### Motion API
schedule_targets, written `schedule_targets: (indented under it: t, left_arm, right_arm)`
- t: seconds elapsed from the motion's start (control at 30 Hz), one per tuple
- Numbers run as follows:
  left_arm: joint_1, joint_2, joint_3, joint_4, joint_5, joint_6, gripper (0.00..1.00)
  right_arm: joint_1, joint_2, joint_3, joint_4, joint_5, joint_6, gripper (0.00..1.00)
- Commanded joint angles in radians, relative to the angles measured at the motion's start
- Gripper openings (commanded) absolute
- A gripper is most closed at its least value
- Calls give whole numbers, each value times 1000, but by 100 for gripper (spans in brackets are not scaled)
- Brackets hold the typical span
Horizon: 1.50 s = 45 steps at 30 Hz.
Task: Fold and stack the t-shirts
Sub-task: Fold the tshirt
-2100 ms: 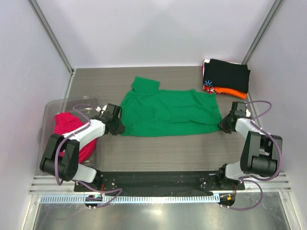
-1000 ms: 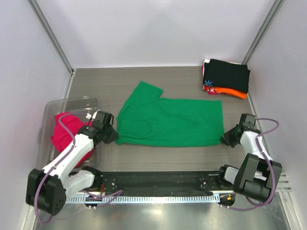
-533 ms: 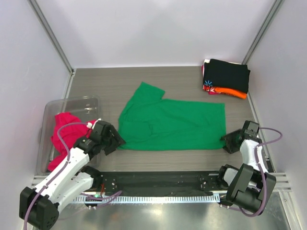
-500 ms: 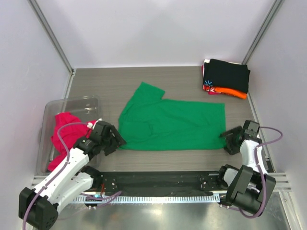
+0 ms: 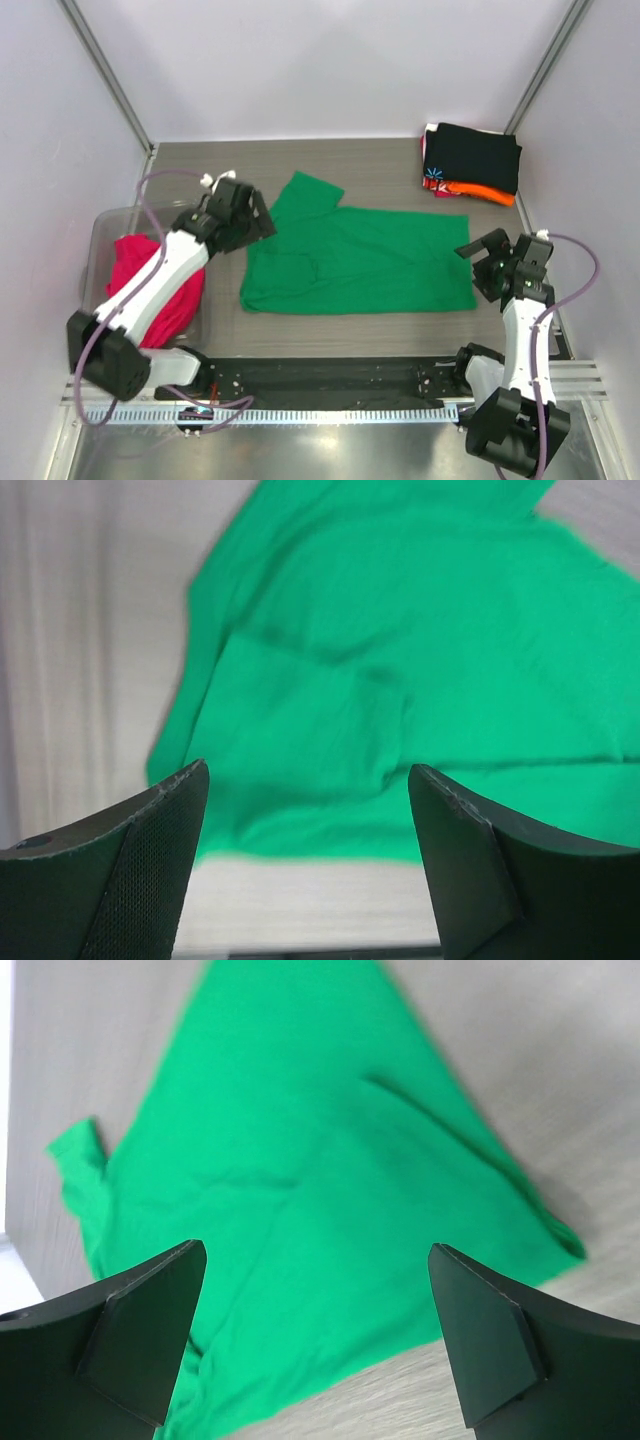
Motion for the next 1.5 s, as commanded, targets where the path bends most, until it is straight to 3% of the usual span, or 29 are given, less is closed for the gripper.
schedule_targets:
  t: [0.0,0.27,0.37,0.5,0.7,0.93,1.03,1.13,1.3,1.43,1.47]
  left_arm:
    - [40,157,154,132,40,149,82]
    - [140,734,557,313,224,289,78]
    - [158,941,810,313,298,310,77]
    - [177,1167,1031,304,361,312,75]
    - [177,1396,1335,226,359,267,66]
    - [136,1423,1265,258,345,226,45]
    - [116,1416,1228,264,310,227,26]
    - [114,1413,1194,278,284,226,0]
    - [148,1357,1042,400,364,187,0]
    - [203,1381,1007,463,486,134,0]
    - [215,1396,1010,472,573,112,0]
  right_arm:
    - [57,12,122,-19,-19,-73,100]
    - [141,-37,161,-96,-12,-110,100]
    - [164,-59,143,-113,-16,-113,100]
    - [175,-63,132,-139,-1,-129,100]
    - [176,-60,121,-136,-1,-133,100]
    - [179,-42,127,-128,14,-136,100]
    - [181,-25,143,-122,28,-141,100]
    - [179,22,172,-108,44,-149,100]
    - [181,211,279,-38,60,-141,100]
    - [179,450,403,37,117,-130,98]
    - [181,501,461,59,134,-136,95]
